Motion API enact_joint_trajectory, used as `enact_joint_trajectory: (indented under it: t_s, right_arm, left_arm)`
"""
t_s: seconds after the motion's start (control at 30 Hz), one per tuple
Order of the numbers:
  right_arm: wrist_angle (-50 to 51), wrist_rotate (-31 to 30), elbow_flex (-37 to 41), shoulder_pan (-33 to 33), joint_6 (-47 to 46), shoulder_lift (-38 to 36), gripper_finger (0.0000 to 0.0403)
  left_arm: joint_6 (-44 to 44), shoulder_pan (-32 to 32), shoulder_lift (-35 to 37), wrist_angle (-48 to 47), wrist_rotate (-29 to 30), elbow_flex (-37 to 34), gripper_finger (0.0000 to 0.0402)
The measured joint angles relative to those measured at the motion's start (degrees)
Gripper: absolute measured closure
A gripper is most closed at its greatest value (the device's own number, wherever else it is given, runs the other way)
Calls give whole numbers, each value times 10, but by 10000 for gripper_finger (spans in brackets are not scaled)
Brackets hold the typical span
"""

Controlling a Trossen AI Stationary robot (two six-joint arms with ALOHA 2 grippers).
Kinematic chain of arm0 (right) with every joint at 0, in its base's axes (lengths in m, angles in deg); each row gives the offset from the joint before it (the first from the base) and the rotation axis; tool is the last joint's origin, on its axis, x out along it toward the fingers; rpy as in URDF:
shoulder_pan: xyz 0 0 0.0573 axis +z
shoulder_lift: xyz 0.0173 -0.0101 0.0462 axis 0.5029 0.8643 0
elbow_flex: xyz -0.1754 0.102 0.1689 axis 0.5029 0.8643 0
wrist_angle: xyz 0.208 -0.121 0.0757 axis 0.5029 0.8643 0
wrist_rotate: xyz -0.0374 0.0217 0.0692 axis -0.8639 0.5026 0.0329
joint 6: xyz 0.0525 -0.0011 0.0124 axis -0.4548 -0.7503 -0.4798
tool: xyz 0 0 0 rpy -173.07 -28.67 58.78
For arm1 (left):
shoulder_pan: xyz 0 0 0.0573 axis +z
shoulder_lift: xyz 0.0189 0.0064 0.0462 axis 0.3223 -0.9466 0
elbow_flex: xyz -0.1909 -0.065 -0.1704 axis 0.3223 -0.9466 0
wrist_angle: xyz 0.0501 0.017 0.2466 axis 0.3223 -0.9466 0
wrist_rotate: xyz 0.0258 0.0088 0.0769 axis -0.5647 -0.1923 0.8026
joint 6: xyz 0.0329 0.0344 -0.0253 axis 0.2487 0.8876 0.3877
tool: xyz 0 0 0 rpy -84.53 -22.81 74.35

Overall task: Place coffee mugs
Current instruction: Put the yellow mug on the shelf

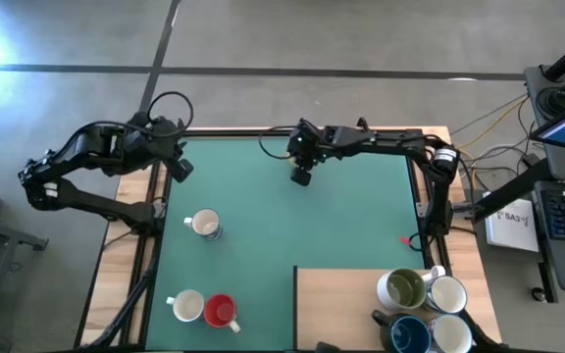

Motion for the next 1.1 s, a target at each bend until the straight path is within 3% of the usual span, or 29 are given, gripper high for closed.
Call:
enact_joint_trajectory:
  t_s: [0.2,0.5,0.77,1.1]
  right_arm:
    - [114,44,-76,2,-52,-2,393]
    - [299,44,-191,40,-93,-2,393]
    - [438,59,-289,123,-151,-3,392]
    - [512,90,-347,262,-342,-41,391]
  left_arm:
    - [-26,0,0,0,0,0,331]
    - [-59,0,0,-5,-1,0,331]
    - [-75,0,14,-19,-1,-34,331]
    - [-117,0,84,2,-25,-147,331]
